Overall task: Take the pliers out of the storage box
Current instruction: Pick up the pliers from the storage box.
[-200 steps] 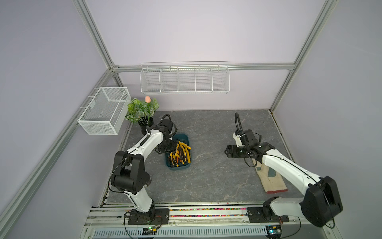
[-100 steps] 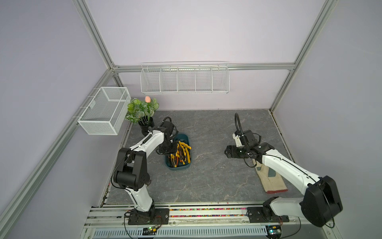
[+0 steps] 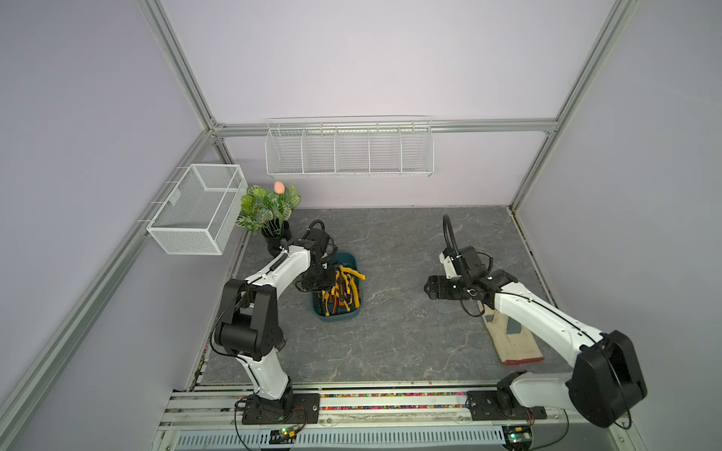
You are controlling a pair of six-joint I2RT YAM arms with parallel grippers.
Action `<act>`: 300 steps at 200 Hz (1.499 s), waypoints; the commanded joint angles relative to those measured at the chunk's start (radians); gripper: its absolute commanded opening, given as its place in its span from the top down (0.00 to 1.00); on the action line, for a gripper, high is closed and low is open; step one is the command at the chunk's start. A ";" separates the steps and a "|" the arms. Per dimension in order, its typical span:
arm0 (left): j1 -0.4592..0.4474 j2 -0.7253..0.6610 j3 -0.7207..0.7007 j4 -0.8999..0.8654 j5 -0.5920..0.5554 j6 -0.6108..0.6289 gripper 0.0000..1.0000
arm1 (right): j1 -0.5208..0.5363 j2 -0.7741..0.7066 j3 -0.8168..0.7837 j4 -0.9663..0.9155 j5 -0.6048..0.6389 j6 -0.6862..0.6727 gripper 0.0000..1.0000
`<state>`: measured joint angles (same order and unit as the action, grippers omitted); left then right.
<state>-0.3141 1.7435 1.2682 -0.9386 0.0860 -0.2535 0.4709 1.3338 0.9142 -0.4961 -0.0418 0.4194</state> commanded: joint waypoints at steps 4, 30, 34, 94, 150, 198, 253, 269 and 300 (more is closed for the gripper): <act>-0.034 -0.116 -0.020 -0.015 -0.115 0.003 1.00 | 0.013 -0.001 -0.016 0.001 0.031 -0.002 0.18; -0.133 -0.274 -0.031 0.014 -0.242 0.011 1.00 | 0.033 -0.024 0.002 -0.022 0.074 -0.016 0.19; -0.152 -0.305 -0.037 0.026 -0.257 0.014 1.00 | 0.036 -0.025 0.007 -0.028 0.081 -0.018 0.19; -0.299 -0.814 -0.292 0.337 -0.392 0.066 1.00 | 0.091 -0.084 0.079 -0.109 0.171 -0.052 0.18; -0.330 -0.782 -0.299 0.347 -0.350 0.051 1.00 | 0.112 -0.122 0.123 -0.041 -0.111 -0.029 0.18; -0.342 -0.781 -0.317 0.362 -0.327 0.031 1.00 | 0.117 -0.147 0.020 0.480 -0.519 0.338 0.13; -0.349 -0.845 -0.372 0.427 -0.287 0.006 1.00 | 0.117 0.082 -0.070 1.173 -0.673 0.960 0.17; -0.352 -0.870 -0.391 0.456 -0.274 0.005 1.00 | 0.119 0.161 -0.086 1.371 -0.671 1.144 0.20; -0.363 -0.925 -0.433 0.510 -0.267 0.015 1.00 | 0.140 0.239 -0.078 1.470 -0.654 1.246 0.24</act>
<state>-0.6659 0.8726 0.8448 -0.5663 -0.1955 -0.2276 0.5877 1.5574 0.8356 0.7212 -0.6735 1.4548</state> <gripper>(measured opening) 0.153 0.763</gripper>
